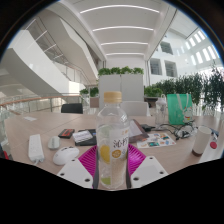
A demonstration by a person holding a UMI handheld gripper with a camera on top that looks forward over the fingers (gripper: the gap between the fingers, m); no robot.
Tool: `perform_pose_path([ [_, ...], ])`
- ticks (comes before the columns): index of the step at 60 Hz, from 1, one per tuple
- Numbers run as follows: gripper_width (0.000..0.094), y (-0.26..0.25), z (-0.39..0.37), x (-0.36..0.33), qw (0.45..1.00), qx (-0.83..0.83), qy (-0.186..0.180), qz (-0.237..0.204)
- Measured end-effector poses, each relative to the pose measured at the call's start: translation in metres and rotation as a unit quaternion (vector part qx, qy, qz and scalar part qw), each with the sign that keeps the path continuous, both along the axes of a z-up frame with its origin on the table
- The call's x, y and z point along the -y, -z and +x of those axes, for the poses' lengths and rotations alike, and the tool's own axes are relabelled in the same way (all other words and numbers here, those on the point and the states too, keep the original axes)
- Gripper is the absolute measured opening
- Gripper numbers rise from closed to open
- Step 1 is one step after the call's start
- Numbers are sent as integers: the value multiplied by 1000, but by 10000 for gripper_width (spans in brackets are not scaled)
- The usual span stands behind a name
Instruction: Pour water
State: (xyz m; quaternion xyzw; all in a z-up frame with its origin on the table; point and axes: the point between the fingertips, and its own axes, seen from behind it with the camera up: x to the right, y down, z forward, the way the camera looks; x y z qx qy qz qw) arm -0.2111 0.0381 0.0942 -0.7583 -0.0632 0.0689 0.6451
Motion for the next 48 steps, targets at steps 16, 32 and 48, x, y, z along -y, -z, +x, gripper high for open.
perform_pose_path([
  [16,350,-71,47,-17,966,-244,-1,-81],
  [32,351,-111,202,-61,713,-685,53,-142],
  [48,347,-97,260,-74,445,-881,44,-156],
])
